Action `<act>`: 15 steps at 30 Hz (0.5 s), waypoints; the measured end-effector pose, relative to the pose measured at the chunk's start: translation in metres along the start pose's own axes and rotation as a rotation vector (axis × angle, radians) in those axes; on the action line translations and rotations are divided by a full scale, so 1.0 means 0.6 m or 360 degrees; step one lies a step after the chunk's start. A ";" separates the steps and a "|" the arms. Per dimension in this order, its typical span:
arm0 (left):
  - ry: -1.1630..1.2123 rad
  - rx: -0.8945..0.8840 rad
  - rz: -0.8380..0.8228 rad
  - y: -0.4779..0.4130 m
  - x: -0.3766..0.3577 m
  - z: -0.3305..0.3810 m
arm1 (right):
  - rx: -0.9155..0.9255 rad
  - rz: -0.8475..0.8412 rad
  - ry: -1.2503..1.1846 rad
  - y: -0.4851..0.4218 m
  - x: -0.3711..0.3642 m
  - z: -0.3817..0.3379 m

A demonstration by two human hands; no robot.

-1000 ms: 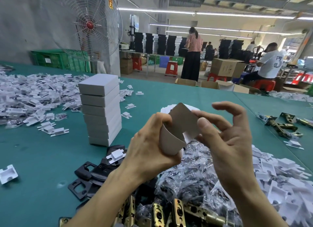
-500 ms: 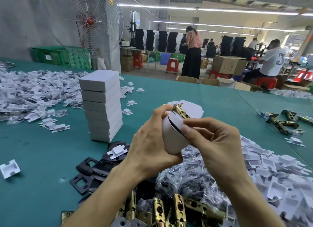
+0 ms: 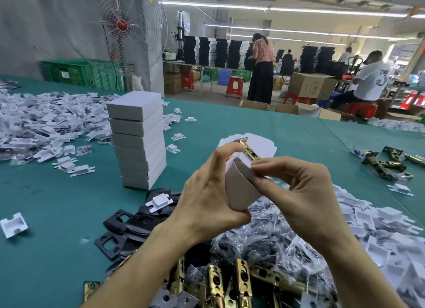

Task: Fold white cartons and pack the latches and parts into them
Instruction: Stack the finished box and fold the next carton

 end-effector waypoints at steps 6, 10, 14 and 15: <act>0.0327 0.0017 0.0054 -0.005 0.013 0.001 | 0.0082 -0.0195 -0.0188 0.004 -0.012 -0.024; 0.0393 0.0028 0.0008 -0.006 0.016 0.003 | 0.0121 -0.0349 -0.0315 0.006 -0.017 -0.022; 0.0446 0.0010 -0.0037 -0.007 0.015 0.005 | 0.0111 -0.0075 -0.0374 0.002 -0.004 -0.013; 0.0449 -0.0004 -0.0040 -0.006 0.014 0.005 | 0.0125 -0.0026 -0.0382 0.001 -0.003 -0.012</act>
Point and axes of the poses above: each hand's wrist, its own y-axis away from the middle knuckle, its own x-axis out of the back of the hand, z = x × y, the point moved 6 cm from there along -y, towards the middle knuckle, and after that the axes turned 13 degrees about y, right-handed, at the moved point
